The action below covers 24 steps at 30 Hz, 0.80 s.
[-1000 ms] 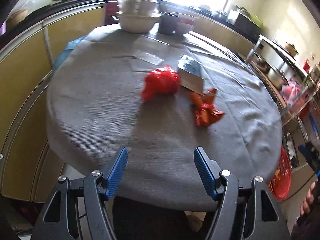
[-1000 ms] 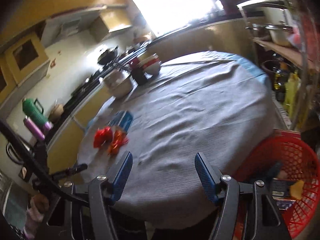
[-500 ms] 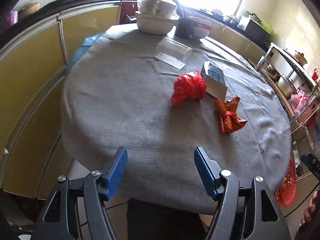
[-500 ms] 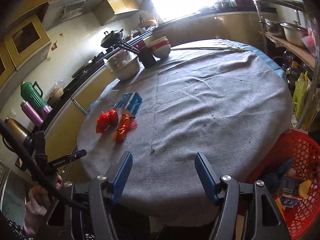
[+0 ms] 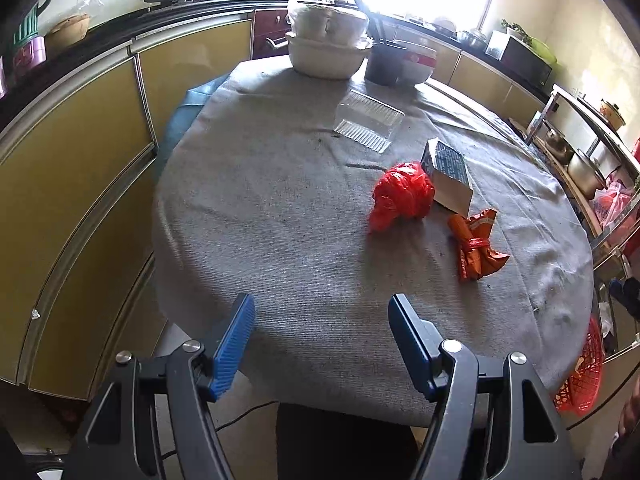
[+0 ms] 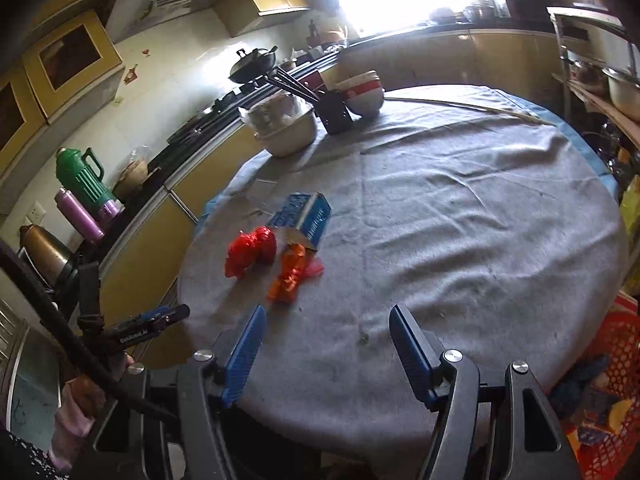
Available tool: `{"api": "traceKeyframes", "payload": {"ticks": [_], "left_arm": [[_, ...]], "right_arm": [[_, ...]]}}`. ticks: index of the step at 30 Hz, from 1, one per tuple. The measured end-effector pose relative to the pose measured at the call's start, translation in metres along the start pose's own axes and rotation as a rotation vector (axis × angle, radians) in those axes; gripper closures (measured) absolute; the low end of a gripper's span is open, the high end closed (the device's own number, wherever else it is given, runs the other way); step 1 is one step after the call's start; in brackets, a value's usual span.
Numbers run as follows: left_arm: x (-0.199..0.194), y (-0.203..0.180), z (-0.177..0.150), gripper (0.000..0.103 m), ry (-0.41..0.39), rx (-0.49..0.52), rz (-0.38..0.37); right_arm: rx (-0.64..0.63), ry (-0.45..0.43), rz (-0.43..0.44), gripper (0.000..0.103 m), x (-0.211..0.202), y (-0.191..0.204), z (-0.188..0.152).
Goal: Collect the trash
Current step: 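Move both tools toward the orange wrapper and blue foil packet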
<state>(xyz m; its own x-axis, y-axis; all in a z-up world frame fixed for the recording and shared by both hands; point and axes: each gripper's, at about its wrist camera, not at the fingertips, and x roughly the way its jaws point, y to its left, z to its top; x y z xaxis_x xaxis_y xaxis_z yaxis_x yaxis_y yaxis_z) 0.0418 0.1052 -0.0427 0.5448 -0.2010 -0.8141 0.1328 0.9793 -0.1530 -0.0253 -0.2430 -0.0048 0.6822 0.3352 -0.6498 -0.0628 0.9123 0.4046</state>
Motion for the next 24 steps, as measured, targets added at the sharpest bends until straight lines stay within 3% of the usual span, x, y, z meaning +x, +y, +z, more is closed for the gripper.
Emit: {"api": "traceKeyframes", "payload": {"ticks": [11, 24], "left_arm": [[-0.014, -0.005, 0.010, 0.033, -0.001, 0.047, 0.071], [-0.018, -0.038, 0.010, 0.033, 0.020, 0.130, 0.080]], "right_arm": [[0.016, -0.056, -0.022, 0.034, -0.014, -0.020, 0.022], [0.061, -0.101, -0.019, 0.034, -0.036, -0.046, 0.019]]}}
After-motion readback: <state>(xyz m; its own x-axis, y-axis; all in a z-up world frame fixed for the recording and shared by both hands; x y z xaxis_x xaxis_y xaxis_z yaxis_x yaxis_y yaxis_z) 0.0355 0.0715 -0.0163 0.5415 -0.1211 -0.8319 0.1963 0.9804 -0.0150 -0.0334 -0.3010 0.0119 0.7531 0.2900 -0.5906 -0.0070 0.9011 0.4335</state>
